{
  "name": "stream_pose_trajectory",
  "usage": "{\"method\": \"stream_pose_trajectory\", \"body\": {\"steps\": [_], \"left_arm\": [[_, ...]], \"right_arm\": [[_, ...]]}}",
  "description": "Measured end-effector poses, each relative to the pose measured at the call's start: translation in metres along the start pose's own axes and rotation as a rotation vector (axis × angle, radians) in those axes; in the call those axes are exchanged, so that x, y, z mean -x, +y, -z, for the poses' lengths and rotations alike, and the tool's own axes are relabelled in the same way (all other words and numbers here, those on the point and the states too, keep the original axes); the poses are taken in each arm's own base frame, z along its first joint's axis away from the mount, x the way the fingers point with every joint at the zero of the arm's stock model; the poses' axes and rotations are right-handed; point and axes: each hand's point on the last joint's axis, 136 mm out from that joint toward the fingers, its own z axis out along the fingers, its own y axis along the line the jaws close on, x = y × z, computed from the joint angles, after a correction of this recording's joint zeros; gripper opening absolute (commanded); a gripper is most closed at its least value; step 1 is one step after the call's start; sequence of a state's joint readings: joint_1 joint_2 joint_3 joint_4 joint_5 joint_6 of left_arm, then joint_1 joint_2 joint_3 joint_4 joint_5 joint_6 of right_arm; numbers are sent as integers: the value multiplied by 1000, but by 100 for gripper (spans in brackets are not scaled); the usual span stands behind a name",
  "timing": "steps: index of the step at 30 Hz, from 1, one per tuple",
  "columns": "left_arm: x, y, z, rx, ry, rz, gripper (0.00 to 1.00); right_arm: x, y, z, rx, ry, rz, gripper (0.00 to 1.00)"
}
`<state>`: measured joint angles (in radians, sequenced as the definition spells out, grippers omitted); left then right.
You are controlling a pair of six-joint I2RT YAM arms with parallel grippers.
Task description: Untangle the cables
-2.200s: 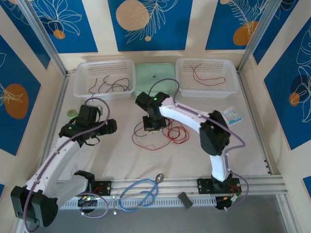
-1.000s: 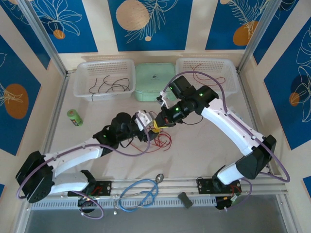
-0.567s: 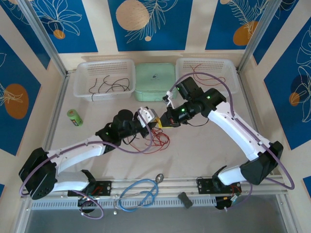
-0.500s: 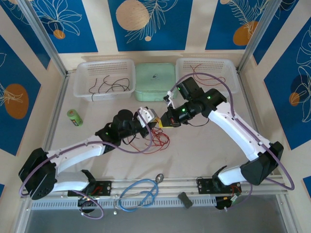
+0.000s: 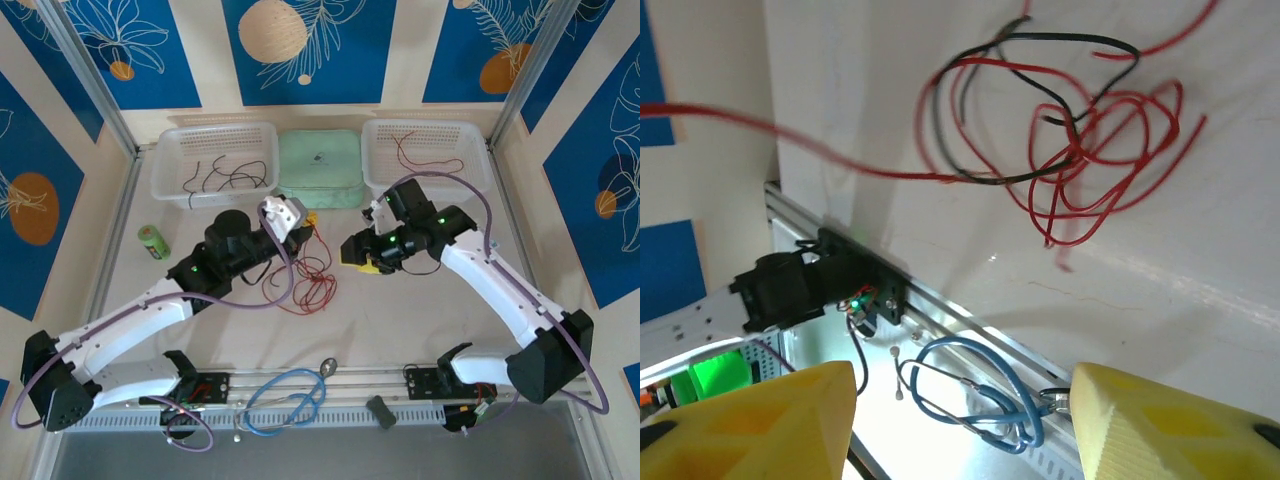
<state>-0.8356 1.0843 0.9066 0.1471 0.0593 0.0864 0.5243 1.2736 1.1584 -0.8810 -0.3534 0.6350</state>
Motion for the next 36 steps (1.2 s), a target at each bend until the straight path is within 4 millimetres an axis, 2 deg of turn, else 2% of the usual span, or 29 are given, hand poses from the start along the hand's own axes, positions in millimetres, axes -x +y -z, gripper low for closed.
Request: {"method": "stream_pose_trajectory", "body": {"steps": [3,8,15,20,24,29,33,36], "left_arm": [[4,0,1,1,-6,14,0],[-2,1,2,6,21,39,0],[10,2,5,9,4,62,0],[19,0,9,6,-16,63,0],[28,-1,12,2,-34,67,0],[38,0,17,3,-51,65,0],[49,1,21,7,-70,62,0],[59,2,24,12,-82,53,0]], "right_arm": [[2,-11,-22,-24,30,-39,57],[13,-14,-60,-33,65,-96,48],[19,-14,-100,16,106,-262,47],[20,-8,-116,64,128,-355,46],[24,-4,-129,89,139,-397,36],[22,-14,-141,81,155,-451,31],[21,-19,-144,65,153,-459,30],[21,-24,-146,54,151,-462,25]]}}
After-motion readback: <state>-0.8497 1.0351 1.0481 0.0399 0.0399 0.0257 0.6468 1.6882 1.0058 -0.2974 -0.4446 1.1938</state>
